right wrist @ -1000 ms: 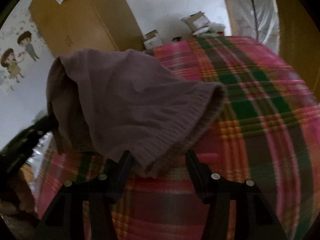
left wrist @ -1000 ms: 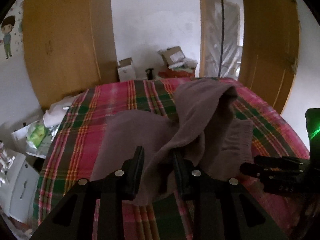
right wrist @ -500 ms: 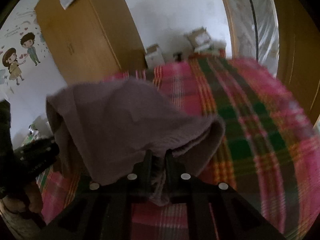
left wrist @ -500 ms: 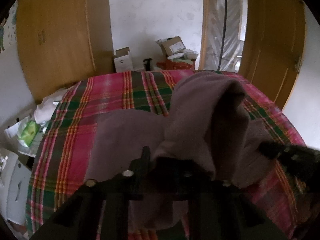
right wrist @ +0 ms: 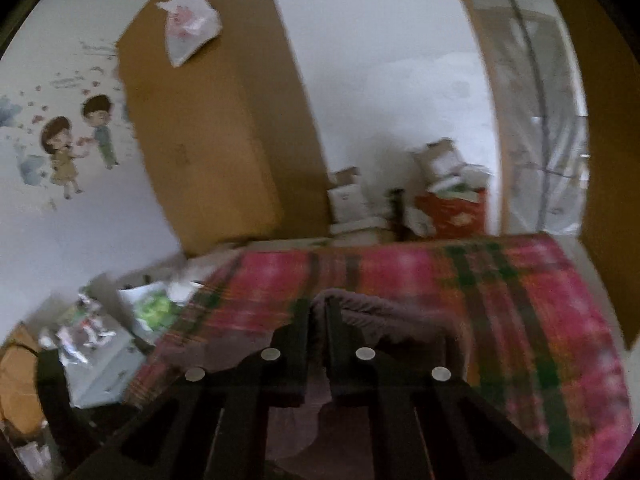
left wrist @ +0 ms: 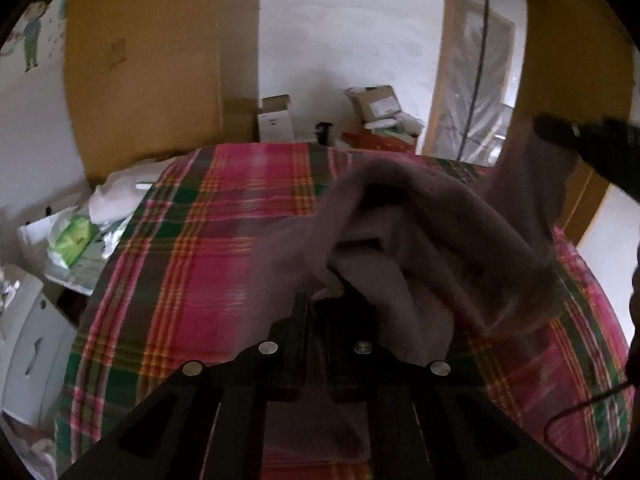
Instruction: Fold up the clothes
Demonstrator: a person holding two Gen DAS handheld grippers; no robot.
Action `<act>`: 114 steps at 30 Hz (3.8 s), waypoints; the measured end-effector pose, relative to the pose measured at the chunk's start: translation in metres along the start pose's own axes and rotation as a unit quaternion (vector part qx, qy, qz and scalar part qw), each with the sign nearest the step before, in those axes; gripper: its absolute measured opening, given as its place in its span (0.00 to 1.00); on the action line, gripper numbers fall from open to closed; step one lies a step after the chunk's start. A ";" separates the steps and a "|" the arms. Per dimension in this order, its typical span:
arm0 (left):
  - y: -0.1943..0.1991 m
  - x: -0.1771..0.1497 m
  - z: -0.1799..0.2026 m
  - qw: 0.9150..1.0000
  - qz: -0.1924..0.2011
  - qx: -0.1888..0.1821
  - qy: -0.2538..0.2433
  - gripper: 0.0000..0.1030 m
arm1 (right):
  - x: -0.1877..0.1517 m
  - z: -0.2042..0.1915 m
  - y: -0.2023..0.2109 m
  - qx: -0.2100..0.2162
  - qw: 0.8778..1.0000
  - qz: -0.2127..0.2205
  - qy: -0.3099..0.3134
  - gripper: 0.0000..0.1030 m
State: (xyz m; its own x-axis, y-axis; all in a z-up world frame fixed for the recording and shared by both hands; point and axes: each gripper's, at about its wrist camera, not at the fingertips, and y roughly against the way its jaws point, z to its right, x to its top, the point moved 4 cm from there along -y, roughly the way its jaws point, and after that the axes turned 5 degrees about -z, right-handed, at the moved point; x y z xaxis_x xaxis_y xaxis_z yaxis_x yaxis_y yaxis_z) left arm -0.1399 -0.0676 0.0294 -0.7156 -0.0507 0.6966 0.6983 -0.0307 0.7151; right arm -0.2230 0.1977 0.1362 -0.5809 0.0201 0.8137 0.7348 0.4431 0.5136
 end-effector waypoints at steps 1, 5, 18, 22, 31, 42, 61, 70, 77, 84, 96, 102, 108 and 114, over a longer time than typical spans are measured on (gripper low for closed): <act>0.000 -0.001 -0.006 1.000 0.000 0.005 0.007 0.07 | 0.002 -0.007 -0.005 0.009 1.000 -0.001 0.003 0.07; 0.001 -0.001 -0.023 1.000 0.000 0.001 0.028 0.07 | 0.004 -0.039 -0.028 0.048 0.999 -0.011 0.011 0.07; 0.003 0.000 -0.062 0.996 -0.001 -0.049 0.078 0.19 | -0.016 -0.102 -0.105 0.162 0.979 -0.124 0.016 0.08; -0.001 0.003 -0.060 0.995 -0.009 -0.068 0.076 0.25 | -0.027 -0.095 -0.095 0.154 0.978 -0.138 0.020 0.21; -0.009 0.018 -0.044 0.995 -0.025 -0.085 0.038 0.28 | -0.062 -0.058 -0.015 0.163 0.979 -0.122 0.012 0.36; -0.025 0.032 -0.047 0.985 -0.063 -0.144 0.075 0.28 | -0.159 -0.034 -0.048 0.080 0.965 -0.248 0.036 0.36; -0.019 0.030 -0.044 0.975 -0.082 -0.178 0.106 0.28 | -0.130 -0.024 -0.042 0.030 0.973 -0.212 0.079 0.12; 0.008 0.021 -0.013 0.971 -0.079 -0.210 0.086 0.28 | -0.106 -0.004 0.030 -0.048 0.985 -0.142 0.088 0.10; 0.008 0.009 0.009 0.966 -0.097 -0.226 0.083 0.28 | -0.092 0.032 0.071 -0.146 0.980 -0.103 0.087 0.10; -0.002 0.003 0.013 0.969 -0.104 -0.212 0.072 0.28 | -0.096 0.076 0.074 -0.214 0.969 -0.107 0.057 0.10; -0.033 -0.008 0.020 0.977 -0.132 -0.165 0.021 0.28 | -0.096 0.111 0.089 -0.191 0.976 -0.095 -0.051 0.15; -0.039 -0.011 0.021 0.974 -0.141 -0.176 0.008 0.28 | -0.081 0.098 0.073 -0.158 0.982 -0.097 -0.028 0.23; -0.053 -0.009 0.025 0.973 -0.155 -0.170 -0.006 0.28 | -0.068 0.101 0.020 -0.118 0.983 -0.139 -0.022 0.30; -0.072 -0.002 0.033 0.970 -0.177 -0.169 -0.012 0.28 | -0.058 0.114 -0.032 -0.090 0.978 -0.183 -0.045 0.31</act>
State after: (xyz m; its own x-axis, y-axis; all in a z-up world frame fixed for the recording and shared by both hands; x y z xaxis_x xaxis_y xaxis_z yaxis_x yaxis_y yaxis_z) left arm -0.1896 -0.0329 -0.0213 -0.9084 0.0462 0.4154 0.3714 -0.3668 0.8529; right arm -0.2529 0.2848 0.0409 -0.8390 -0.0290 0.5433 0.5166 0.2706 0.8123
